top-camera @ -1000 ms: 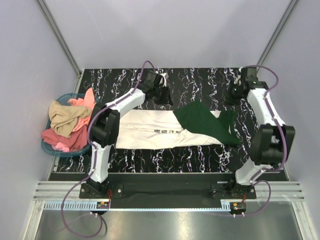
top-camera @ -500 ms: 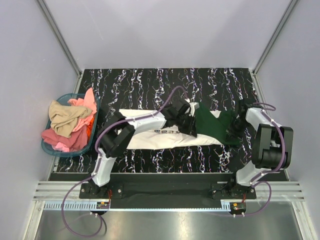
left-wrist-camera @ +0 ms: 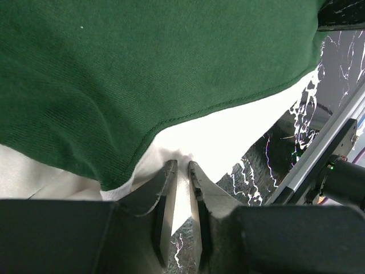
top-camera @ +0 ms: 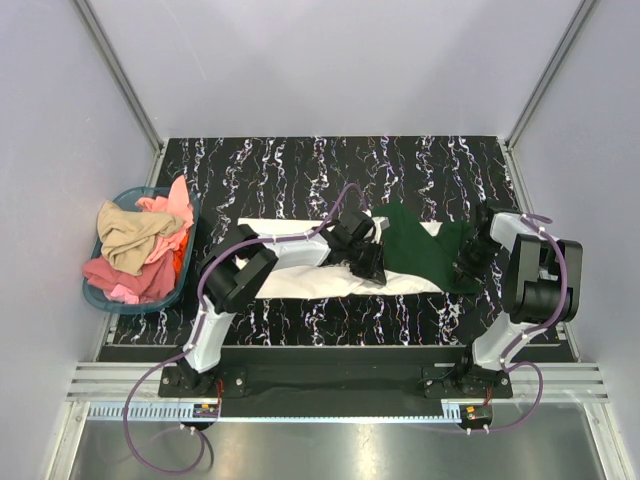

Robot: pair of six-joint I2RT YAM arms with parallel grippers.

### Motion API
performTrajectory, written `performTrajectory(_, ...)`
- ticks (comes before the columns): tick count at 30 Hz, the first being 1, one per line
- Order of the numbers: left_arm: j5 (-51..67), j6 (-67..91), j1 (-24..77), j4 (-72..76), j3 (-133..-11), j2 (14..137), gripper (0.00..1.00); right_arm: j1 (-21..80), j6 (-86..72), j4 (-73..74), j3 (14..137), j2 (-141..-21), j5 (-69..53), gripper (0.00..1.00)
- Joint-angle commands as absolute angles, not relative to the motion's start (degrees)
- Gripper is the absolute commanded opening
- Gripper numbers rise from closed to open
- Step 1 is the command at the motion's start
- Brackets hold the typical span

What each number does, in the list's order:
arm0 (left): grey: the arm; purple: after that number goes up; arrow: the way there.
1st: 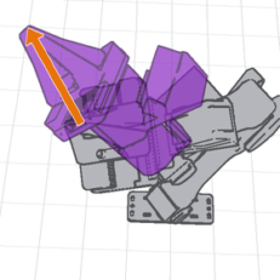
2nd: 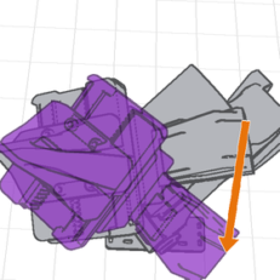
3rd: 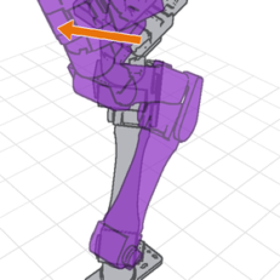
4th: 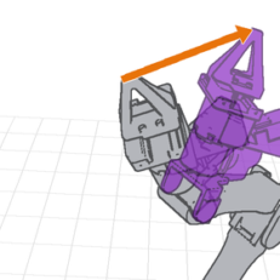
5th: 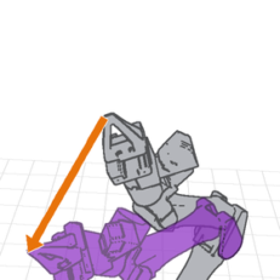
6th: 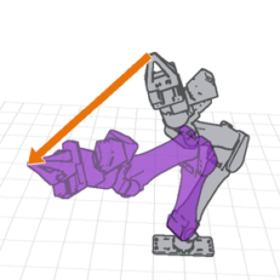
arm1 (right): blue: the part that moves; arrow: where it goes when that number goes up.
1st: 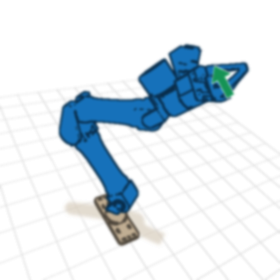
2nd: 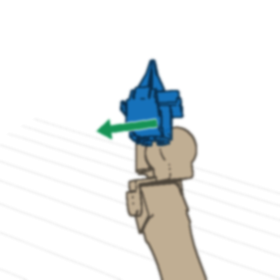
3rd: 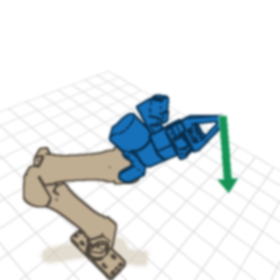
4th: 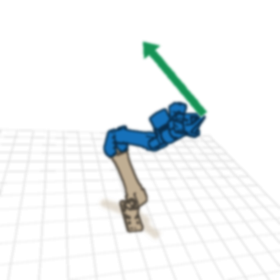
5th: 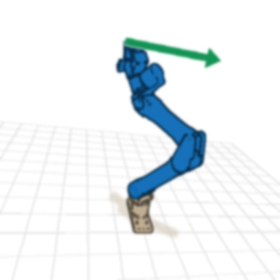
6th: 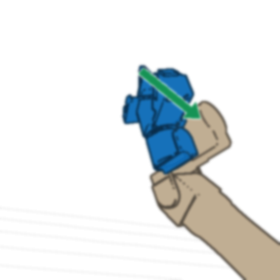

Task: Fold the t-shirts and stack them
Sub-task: Fold the tshirt

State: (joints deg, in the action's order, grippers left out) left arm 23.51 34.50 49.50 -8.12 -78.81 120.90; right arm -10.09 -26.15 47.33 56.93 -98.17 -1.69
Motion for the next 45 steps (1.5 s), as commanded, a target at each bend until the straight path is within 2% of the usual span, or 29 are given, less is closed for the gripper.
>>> performTrajectory(1, 17.4, 32.3, 49.4, -10.3, -76.1, 120.4, 0.23, -11.2, -28.4, 46.2, 56.8, -101.1, 10.4, 0.0)
performTrajectory(4, 19.1, 31.7, 49.4, -11.3, -76.1, 116.9, 0.25, -11.3, -26.3, 48.9, 60.5, -100.9, 9.0, 0.0)
performTrajectory(7, 20.3, 30.9, 49.4, -13.4, -77.3, 112.8, 0.3, -11.0, -25.8, 51.0, 63.7, -94.1, 4.7, 0.0)
performTrajectory(12, 22.9, 30.3, 48.4, -17.7, -82.7, 109.8, 0.32, -7.3, -25.8, 54.9, 67.4, -89.4, -2.0, 0.0)
performTrajectory(19, 24.7, 30.6, 42.8, -19.2, -84.6, 110.6, 0.32, -0.4, -27.9, 48.2, 60.2, -89.4, -14.7, 0.0)
performTrajectory(27, 24.3, 29.3, 34.0, -20.0, -86.4, 114.1, 0.32, -0.3, -29.1, 41.7, 52.8, -94.4, -8.4, 0.0)
performTrajectory(32, 25.6, 28.0, 31.8, -20.6, -90.9, 117.6, 0.32, -0.3, -28.0, 42.5, 53.3, -95.7, -1.0, 0.0)
performTrajectory(35, 26.6, 27.1, 31.8, -20.5, -93.2, 119.5, 0.33, -0.4, -27.5, 44.6, 55.4, -93.8, -2.1, 0.03)
performTrajectory(40, 25.9, 25.0, 31.8, -20.6, -95.7, 122.3, 0.35, -0.4, -23.2, 45.4, 65.8, -90.4, -9.6, 0.24)
performTrajectory(45, 24.7, 24.2, 31.7, -20.9, -97.7, 125.2, 0.36, -0.4, -14.9, 39.5, 78.8, -99.8, -20.7, 0.37)
